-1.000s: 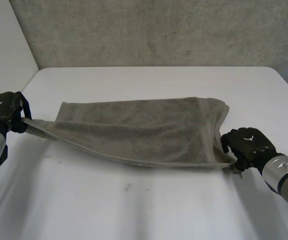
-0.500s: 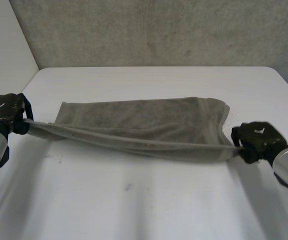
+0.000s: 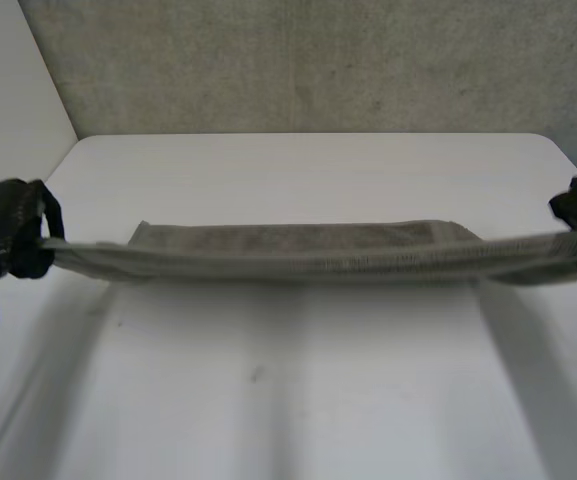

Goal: Fold the towel.

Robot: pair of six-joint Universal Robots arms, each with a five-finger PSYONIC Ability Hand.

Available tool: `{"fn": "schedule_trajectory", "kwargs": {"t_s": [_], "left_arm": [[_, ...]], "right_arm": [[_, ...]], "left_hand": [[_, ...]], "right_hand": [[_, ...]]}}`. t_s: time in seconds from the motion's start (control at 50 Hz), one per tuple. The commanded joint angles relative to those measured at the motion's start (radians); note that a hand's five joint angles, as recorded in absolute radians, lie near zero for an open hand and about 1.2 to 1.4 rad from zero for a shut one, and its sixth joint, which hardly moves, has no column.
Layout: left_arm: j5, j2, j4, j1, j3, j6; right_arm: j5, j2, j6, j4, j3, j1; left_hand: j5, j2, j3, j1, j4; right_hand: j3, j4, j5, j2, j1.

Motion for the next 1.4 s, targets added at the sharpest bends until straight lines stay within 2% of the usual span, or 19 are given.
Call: {"fn": "schedule_trajectory", "kwargs": {"t_s": [0.02,0.22,0.4,0.54,0.6,0.74,0.88,0.9,0.92,0.94,0.96,1.08,1.14,1.18,1.2,1.24,1.28,1.36,1.4], "left_arm": [[-0.003,-0.150,-0.015,-0.038,0.039,0.040],[-0.018,-0.469,-0.015,-0.077,0.255,0.086],[-0.023,-0.673,-0.015,-0.121,0.488,0.084],[-0.118,-0.869,-0.016,-0.147,0.729,0.086],[-0.132,-0.938,-0.016,-0.149,0.810,0.086],[-0.139,-1.046,-0.018,-0.149,0.951,0.084],[-0.129,-1.112,-0.015,-0.149,1.016,0.084],[-0.127,-1.122,-0.012,-0.149,1.019,0.084],[-0.126,-1.129,0.000,-0.149,1.020,0.087],[-0.126,-1.129,0.001,-0.149,1.020,0.087],[-0.124,-1.129,0.017,-0.150,1.019,0.081],[-0.124,-1.098,0.044,-0.167,1.004,0.075],[-0.126,-1.036,0.040,-0.172,0.979,0.073],[-0.126,-0.997,0.042,-0.172,0.949,0.073],[-0.126,-0.997,0.042,-0.172,0.948,0.073],[-0.124,-0.905,0.045,-0.172,0.866,0.072],[-0.124,-0.855,0.045,-0.173,0.817,0.072],[-0.123,-0.758,0.051,-0.179,0.701,0.072],[-0.123,-0.666,0.057,-0.186,0.584,0.072]], "right_arm": [[0.005,0.171,-0.024,-0.033,0.008,0.009],[0.019,0.387,-0.025,-0.095,-0.107,0.071],[0.125,0.635,-0.019,-0.216,-0.315,0.159],[0.148,0.774,-0.016,-0.293,-0.474,0.205],[0.148,0.834,-0.015,-0.329,-0.543,0.214],[0.157,0.956,-0.021,-0.409,-0.687,0.237],[0.163,1.048,-0.024,-0.411,-0.787,0.242],[0.163,1.065,-0.024,-0.411,-0.805,0.242],[0.163,1.065,-0.024,-0.411,-0.805,0.242],[0.160,1.080,-0.019,-0.414,-0.817,0.242],[0.157,1.088,-0.016,-0.418,-0.830,0.242],[0.163,1.084,0.001,-0.480,-0.863,0.242],[0.177,1.044,0.074,-0.513,-0.863,0.242],[0.185,0.964,0.192,-0.515,-0.836,0.242],[0.185,0.964,0.192,-0.515,-0.836,0.242],[0.186,0.924,0.248,-0.510,-0.811,0.240],[0.185,0.837,0.318,-0.509,-0.714,0.234],[0.185,0.734,0.340,-0.509,-0.572,0.229],[0.180,0.644,0.338,-0.510,-0.413,0.226]], "left_hand": [[0.191,0.178,0.180,0.191,0.178],[0.191,0.178,0.180,0.191,0.178],[0.191,0.178,0.180,0.191,0.178],[0.191,0.178,0.180,0.191,0.178],[0.191,0.178,0.180,0.191,0.178],[0.191,0.178,0.180,0.191,0.178],[0.191,0.178,0.180,0.191,0.178],[0.191,0.178,0.180,0.191,0.178],[-0.704,-0.717,-0.715,-0.703,-0.717],[-0.713,-0.726,-0.724,-0.712,-0.726],[-0.951,-0.964,-0.963,-0.951,-0.964],[-1.031,-1.044,-1.042,-1.030,-1.044],[-1.031,-1.044,-1.042,-1.030,-1.044],[-1.031,-1.044,-1.042,-1.030,-1.044],[-1.031,-1.044,-1.042,-1.030,-1.044],[-1.031,-1.044,-1.042,-1.030,-1.044],[-1.031,-1.044,-1.042,-1.030,-1.044],[-1.031,-1.044,-1.042,-1.030,-1.044],[-1.031,-1.044,-1.042,-1.030,-1.044]], "right_hand": [[0.059,0.054,0.049,0.069,0.060],[0.059,0.054,0.049,0.069,0.060],[0.059,0.054,0.049,0.069,0.060],[0.059,0.054,0.049,0.069,0.060],[0.059,0.054,0.049,0.069,0.060],[0.059,0.054,0.049,0.069,0.060],[0.059,0.054,0.049,0.069,0.060],[-0.615,-0.619,-0.624,-0.604,-0.613],[-0.621,-0.626,-0.631,-0.611,-0.620],[-1.163,-1.168,-1.173,-1.152,-1.161],[-1.163,-1.168,-1.173,-1.152,-1.161],[-1.163,-1.168,-1.173,-1.152,-1.161],[-1.163,-1.168,-1.173,-1.152,-1.161],[-1.163,-1.168,-1.173,-1.152,-1.161],[-1.163,-1.168,-1.173,-1.152,-1.161],[-1.163,-1.168,-1.173,-1.152,-1.161],[-1.163,-1.168,-1.173,-1.152,-1.161],[-1.163,-1.168,-1.173,-1.152,-1.161],[-1.163,-1.168,-1.173,-1.152,-1.161]]}}
